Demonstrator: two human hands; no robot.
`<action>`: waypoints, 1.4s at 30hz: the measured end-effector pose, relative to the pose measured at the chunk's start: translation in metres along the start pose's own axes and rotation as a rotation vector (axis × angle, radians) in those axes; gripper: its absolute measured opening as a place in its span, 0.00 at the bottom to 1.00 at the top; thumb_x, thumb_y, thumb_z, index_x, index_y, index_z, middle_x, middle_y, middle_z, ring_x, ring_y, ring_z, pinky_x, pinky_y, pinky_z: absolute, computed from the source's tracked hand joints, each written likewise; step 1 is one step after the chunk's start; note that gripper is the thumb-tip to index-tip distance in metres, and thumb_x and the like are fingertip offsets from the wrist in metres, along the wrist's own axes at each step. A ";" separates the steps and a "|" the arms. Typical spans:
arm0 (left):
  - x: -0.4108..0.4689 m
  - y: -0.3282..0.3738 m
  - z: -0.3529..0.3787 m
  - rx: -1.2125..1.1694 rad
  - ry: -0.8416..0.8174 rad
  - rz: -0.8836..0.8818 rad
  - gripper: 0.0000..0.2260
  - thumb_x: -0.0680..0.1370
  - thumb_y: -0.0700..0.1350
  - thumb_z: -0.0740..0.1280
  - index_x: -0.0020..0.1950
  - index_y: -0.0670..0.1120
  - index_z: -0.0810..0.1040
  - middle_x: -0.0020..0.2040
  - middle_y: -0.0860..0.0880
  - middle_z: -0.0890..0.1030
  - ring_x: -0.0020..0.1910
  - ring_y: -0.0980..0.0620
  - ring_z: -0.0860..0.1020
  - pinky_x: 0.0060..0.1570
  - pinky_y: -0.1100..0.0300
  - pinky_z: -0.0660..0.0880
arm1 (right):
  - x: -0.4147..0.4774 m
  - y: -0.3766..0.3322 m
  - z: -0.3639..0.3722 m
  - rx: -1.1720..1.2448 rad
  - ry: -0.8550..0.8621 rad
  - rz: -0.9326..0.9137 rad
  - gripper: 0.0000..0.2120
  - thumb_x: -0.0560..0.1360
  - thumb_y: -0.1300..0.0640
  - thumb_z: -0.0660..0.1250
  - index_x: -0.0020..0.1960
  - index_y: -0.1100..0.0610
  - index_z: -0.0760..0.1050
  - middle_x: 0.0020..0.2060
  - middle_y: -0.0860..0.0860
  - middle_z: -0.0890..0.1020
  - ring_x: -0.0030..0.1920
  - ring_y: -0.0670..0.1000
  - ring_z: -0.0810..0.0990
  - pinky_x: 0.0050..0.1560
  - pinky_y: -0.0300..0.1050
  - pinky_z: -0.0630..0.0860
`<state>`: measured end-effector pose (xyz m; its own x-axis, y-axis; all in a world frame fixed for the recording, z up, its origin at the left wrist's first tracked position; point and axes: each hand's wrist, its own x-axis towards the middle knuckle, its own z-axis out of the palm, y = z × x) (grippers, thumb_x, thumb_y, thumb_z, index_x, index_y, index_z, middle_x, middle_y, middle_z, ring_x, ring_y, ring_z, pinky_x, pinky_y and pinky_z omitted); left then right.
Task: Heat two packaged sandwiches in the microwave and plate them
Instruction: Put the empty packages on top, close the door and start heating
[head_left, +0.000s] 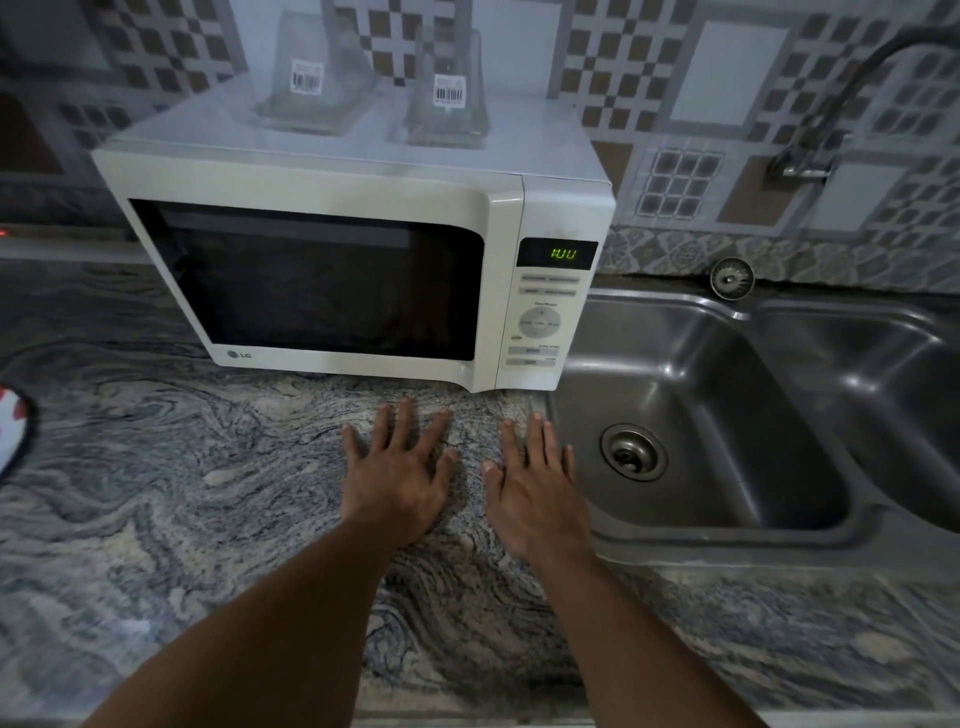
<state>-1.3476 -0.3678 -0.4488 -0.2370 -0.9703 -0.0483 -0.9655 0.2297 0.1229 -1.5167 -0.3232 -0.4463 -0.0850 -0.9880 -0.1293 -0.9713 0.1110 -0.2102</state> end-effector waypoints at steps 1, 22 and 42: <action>-0.001 0.000 0.000 -0.001 -0.004 -0.001 0.27 0.79 0.66 0.37 0.77 0.63 0.35 0.79 0.49 0.36 0.78 0.45 0.36 0.72 0.34 0.37 | 0.000 0.000 0.000 0.001 0.000 0.001 0.30 0.83 0.39 0.37 0.80 0.48 0.34 0.78 0.54 0.32 0.77 0.52 0.29 0.77 0.56 0.35; 0.002 0.007 -0.009 -0.013 -0.038 -0.016 0.32 0.76 0.65 0.35 0.79 0.58 0.41 0.81 0.45 0.42 0.79 0.42 0.40 0.73 0.34 0.39 | 0.020 0.002 -0.011 0.456 0.152 0.111 0.31 0.82 0.40 0.54 0.80 0.49 0.51 0.78 0.54 0.60 0.76 0.58 0.62 0.73 0.57 0.64; 0.012 0.020 0.000 -0.051 0.042 -0.025 0.27 0.80 0.61 0.41 0.79 0.59 0.40 0.81 0.47 0.43 0.79 0.46 0.39 0.73 0.35 0.38 | 0.082 0.009 -0.070 0.830 0.467 0.356 0.13 0.73 0.54 0.75 0.54 0.53 0.76 0.49 0.49 0.85 0.49 0.52 0.83 0.53 0.52 0.80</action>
<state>-1.3696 -0.3750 -0.4475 -0.2073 -0.9782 -0.0105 -0.9640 0.2024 0.1725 -1.5481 -0.4103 -0.3911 -0.5900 -0.8065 0.0390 -0.4272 0.2708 -0.8627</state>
